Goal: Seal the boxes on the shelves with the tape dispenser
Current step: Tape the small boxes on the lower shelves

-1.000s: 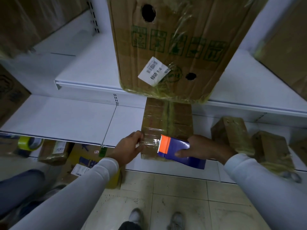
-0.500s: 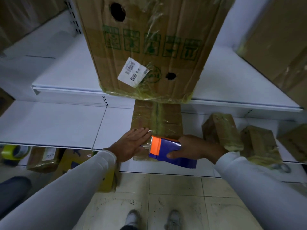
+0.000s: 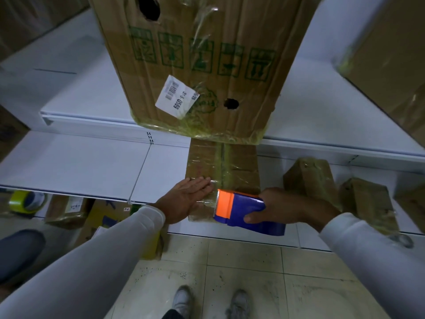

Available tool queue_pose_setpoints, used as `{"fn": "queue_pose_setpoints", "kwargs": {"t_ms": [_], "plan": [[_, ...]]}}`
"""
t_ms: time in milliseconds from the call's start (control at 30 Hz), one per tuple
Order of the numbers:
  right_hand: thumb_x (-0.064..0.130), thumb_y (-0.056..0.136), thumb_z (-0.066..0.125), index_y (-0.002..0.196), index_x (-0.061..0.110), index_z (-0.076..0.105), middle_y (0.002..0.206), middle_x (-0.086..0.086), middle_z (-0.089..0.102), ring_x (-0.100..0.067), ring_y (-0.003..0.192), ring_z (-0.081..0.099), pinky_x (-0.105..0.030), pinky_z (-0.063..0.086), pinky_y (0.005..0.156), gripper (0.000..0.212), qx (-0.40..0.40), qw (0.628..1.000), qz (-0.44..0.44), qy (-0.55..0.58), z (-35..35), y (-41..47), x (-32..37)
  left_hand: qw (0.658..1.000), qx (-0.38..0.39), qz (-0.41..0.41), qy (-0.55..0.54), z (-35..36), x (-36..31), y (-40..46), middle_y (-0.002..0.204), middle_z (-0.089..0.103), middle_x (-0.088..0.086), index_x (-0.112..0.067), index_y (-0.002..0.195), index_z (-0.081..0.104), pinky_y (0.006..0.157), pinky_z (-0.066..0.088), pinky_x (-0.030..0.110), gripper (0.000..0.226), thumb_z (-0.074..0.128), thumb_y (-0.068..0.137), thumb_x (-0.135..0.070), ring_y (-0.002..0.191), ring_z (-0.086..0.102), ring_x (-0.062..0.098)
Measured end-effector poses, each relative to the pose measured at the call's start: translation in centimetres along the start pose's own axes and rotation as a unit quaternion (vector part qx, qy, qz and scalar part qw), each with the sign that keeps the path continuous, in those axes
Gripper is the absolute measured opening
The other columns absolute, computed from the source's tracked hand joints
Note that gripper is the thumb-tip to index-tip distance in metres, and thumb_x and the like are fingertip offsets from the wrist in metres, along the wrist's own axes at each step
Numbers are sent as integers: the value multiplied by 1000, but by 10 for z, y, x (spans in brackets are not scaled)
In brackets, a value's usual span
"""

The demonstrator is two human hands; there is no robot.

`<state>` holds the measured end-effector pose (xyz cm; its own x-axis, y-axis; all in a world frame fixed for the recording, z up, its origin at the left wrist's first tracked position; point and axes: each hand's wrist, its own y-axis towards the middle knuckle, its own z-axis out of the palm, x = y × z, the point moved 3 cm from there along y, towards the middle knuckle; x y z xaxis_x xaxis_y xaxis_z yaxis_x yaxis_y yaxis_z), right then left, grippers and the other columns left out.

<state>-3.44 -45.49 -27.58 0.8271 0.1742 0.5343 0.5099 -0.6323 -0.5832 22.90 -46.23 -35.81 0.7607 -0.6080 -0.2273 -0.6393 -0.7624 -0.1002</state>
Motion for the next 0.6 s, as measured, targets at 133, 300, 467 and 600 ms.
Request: {"fn": "queue_pose_setpoints", "kwargs": {"t_ms": [133, 300, 467, 600], "plan": [[45, 89, 69, 85, 32, 62, 76, 10, 69, 0, 68, 64, -11, 44, 62, 16, 14, 999, 41, 32, -25, -43, -45, 1000, -11, -4, -4, -8, 16, -8, 159, 6, 0, -25, 150, 12, 119, 9, 38, 56, 39, 101, -29, 148, 6, 21], [49, 86, 69, 86, 32, 65, 69, 16, 69, 1, 63, 63, -14, 47, 60, 16, 13, 996, 71, 47, -37, -63, -75, 1000, 8, 8, 21, -7, 8, 11, 159, -2, -2, -28, 148, -1, 118, 4, 35, 59, 36, 102, -29, 148, -1, 19], [51, 83, 73, 118, 15, 60, 107, -5, 70, -22, 98, 67, -42, 55, 94, 51, -37, 992, 122, 16, -21, -40, -96, 999, 37, 9, 17, -13, 6, 11, 158, -7, -4, -27, 147, -6, 118, 3, 34, 63, 37, 101, -31, 148, -3, 18], [49, 81, 76, 131, 18, 51, 121, -2, 65, -22, 109, 63, -43, 52, 100, 65, -56, 992, 105, 36, -14, -30, -99, 999, 22, 0, 46, -32, -7, 18, 156, 26, 5, -15, 149, 29, 114, 23, 37, 73, 45, 91, -56, 142, 25, 25]]}}
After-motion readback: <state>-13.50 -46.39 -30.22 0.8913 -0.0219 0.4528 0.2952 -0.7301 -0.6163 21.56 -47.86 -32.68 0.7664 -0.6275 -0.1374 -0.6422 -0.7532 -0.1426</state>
